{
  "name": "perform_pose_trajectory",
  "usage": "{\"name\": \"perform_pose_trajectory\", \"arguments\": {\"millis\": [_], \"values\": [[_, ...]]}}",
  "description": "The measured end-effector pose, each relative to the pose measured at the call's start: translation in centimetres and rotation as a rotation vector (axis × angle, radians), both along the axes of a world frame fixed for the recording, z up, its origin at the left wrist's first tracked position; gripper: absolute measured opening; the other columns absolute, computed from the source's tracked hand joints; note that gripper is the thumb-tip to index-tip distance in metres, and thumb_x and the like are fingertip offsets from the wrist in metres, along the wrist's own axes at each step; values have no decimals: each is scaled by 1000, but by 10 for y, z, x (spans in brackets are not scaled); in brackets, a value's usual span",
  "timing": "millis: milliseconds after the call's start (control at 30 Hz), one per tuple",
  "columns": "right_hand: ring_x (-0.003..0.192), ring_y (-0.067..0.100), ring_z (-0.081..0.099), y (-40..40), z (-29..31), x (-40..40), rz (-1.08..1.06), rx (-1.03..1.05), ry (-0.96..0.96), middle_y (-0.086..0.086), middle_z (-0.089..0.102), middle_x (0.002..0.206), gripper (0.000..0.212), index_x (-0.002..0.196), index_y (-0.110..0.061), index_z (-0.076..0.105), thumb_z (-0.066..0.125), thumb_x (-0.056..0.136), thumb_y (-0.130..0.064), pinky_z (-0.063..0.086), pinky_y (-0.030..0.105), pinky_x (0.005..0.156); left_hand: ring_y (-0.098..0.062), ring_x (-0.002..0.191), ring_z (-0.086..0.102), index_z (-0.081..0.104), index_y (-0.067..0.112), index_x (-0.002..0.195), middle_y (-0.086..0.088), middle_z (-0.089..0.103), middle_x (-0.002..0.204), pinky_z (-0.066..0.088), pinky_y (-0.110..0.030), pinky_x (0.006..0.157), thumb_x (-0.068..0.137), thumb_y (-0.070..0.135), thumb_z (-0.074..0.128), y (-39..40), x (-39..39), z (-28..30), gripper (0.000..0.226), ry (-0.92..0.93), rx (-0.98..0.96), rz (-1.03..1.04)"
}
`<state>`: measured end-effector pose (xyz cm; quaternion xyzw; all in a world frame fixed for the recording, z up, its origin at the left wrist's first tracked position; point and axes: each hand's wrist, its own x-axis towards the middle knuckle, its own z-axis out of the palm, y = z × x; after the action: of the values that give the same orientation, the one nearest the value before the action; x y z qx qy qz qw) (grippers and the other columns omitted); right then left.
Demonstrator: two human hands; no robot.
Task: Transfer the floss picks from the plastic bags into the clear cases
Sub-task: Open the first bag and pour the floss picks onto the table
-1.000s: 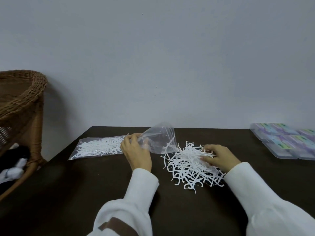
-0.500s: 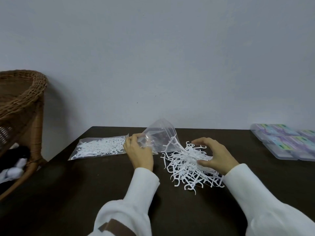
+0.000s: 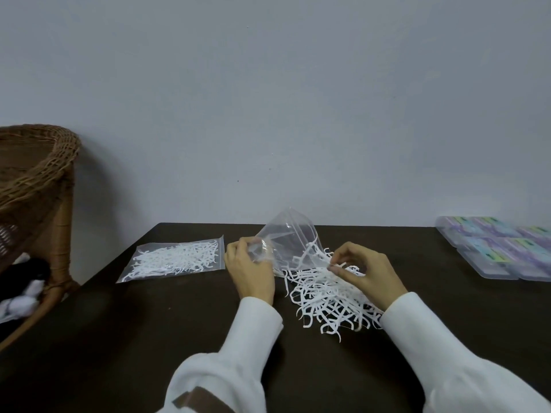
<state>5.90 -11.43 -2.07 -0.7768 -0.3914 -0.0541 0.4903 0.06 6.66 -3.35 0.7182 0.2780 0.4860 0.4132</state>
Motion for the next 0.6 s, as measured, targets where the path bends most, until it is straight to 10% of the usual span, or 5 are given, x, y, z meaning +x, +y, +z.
{"name": "perform_pose_trajectory", "arguments": {"millis": [333, 600], "values": [[73, 9, 65, -8, 6, 4, -103, 231, 128, -2, 70, 78, 9, 79, -14, 65, 73, 76, -11, 54, 17, 69, -26, 111, 41, 64, 5, 103, -13, 53, 116, 22, -14, 81, 79, -10, 54, 12, -6, 3, 29, 86, -30, 132], [103, 4, 57, -8, -4, 8, -98, -62, 66, -16, 65, 104, 20, 83, -29, 58, 69, 80, -12, 40, 28, 97, -11, 106, 38, 64, 14, 95, -2, 51, 111, 24, -15, 82, 82, 5, 66, 12, -5, 1, 16, 58, -48, 63]]}}
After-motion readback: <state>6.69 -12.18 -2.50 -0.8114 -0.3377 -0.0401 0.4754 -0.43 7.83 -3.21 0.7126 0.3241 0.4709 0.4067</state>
